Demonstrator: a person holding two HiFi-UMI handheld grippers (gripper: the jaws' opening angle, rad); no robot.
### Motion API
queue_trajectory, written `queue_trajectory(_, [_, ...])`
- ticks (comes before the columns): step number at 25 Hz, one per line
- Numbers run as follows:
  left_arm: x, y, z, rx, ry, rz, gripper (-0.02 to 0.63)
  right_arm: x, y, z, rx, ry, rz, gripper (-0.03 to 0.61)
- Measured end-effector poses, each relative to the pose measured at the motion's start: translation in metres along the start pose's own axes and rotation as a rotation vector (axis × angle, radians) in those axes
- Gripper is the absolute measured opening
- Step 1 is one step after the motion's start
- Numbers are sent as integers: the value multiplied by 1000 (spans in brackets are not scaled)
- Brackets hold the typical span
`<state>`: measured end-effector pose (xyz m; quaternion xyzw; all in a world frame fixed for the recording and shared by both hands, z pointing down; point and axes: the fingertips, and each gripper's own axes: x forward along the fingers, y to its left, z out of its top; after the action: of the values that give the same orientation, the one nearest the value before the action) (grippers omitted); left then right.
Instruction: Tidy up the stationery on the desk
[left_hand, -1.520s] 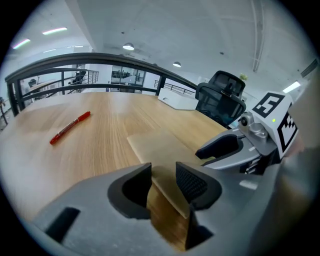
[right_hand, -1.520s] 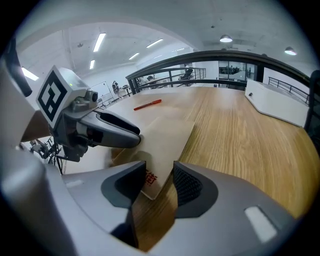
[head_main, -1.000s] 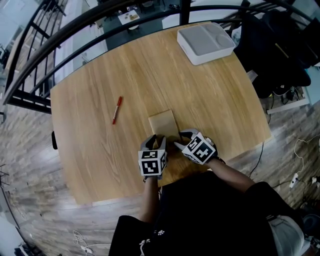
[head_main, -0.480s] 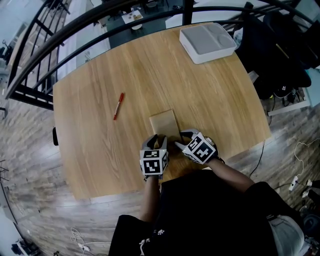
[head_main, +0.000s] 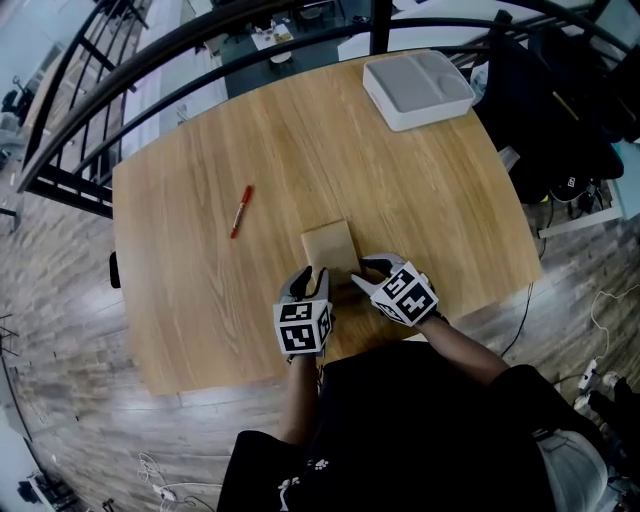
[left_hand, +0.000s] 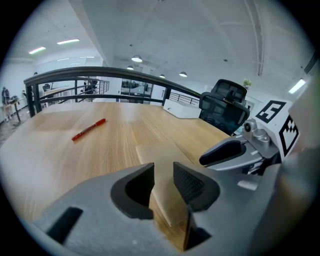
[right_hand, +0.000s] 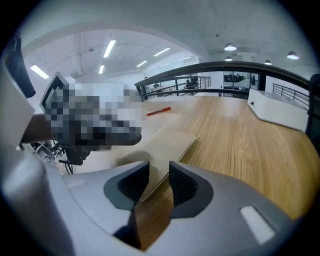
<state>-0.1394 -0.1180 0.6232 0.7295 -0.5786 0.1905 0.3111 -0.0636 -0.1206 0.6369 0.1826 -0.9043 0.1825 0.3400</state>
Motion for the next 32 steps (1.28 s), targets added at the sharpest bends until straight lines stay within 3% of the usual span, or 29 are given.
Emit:
queue_trajectory(7, [-26, -6, 33, 23, -136, 50, -3, -27, -16, 27, 37, -166, -47, 48])
queue_trajectory(9, [-33, -9, 38, 22, -162, 48, -3, -36, -15, 36, 52, -227, -38, 12])
queue_trajectory(13, [-48, -13, 48, 27, -207, 55, -3, -53, -12, 52, 73, -324, -7, 12])
queue_trajectory(32, [-109, -40, 32, -37, -309, 201, -3, -82, 5, 47, 85, -380, 133, 11])
